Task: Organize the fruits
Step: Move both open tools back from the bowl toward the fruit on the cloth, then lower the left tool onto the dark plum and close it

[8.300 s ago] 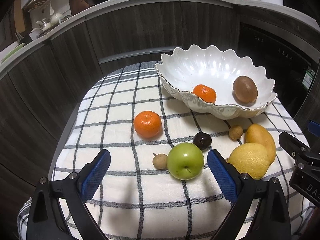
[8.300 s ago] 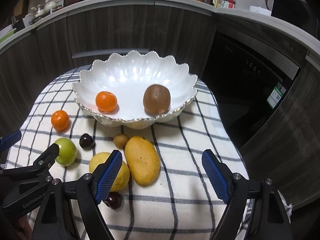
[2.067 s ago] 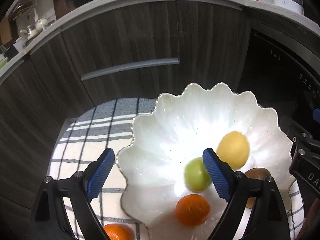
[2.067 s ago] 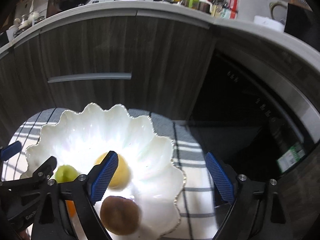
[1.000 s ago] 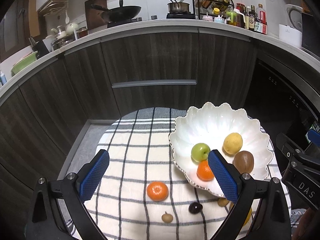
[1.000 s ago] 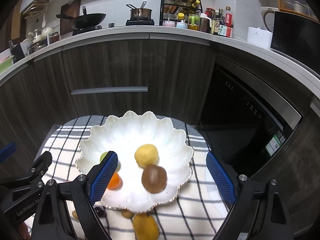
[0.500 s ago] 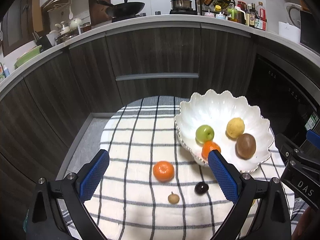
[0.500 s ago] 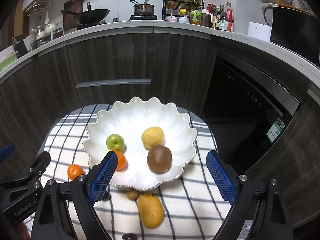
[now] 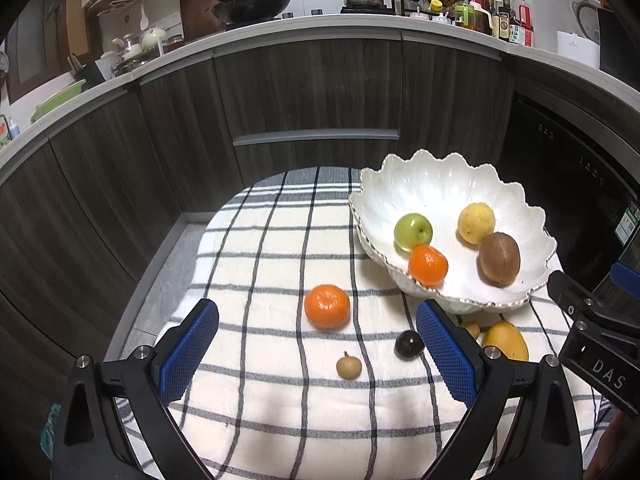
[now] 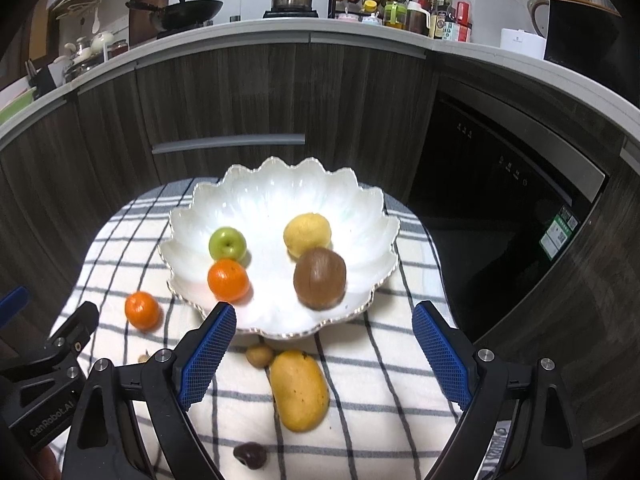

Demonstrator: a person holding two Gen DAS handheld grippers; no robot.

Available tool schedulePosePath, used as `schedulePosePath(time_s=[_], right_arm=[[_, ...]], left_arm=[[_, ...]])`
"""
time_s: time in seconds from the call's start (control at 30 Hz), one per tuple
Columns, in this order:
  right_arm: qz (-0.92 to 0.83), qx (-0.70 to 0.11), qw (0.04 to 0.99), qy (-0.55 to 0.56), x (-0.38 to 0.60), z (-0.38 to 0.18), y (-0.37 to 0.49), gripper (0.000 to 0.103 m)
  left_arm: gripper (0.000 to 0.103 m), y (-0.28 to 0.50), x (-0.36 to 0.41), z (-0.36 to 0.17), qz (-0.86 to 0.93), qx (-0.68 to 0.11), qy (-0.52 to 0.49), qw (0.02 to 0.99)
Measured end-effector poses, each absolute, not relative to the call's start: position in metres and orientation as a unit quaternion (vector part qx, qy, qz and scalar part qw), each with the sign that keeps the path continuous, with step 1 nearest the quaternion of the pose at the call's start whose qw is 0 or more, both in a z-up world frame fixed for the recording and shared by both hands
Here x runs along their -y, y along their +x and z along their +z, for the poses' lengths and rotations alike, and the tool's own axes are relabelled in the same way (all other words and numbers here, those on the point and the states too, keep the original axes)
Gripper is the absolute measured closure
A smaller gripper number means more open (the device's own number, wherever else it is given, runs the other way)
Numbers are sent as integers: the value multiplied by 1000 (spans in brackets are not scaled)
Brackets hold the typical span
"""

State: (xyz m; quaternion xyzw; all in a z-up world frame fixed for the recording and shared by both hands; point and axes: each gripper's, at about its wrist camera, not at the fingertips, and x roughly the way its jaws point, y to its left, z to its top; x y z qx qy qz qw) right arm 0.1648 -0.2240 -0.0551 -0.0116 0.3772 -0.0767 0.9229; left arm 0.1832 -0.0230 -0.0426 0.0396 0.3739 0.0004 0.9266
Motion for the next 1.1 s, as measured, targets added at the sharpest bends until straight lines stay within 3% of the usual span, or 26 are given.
schedulePosePath(time_s=[0.7, 1.1], right_arm=[[-109, -425, 899, 0, 279, -95, 110, 13], [-112, -456, 883, 23, 302, -121, 99, 13]], left_arm=[[5, 140, 90, -85, -90, -395, 69, 912], [35, 129, 124, -122, -140, -425, 104, 888]])
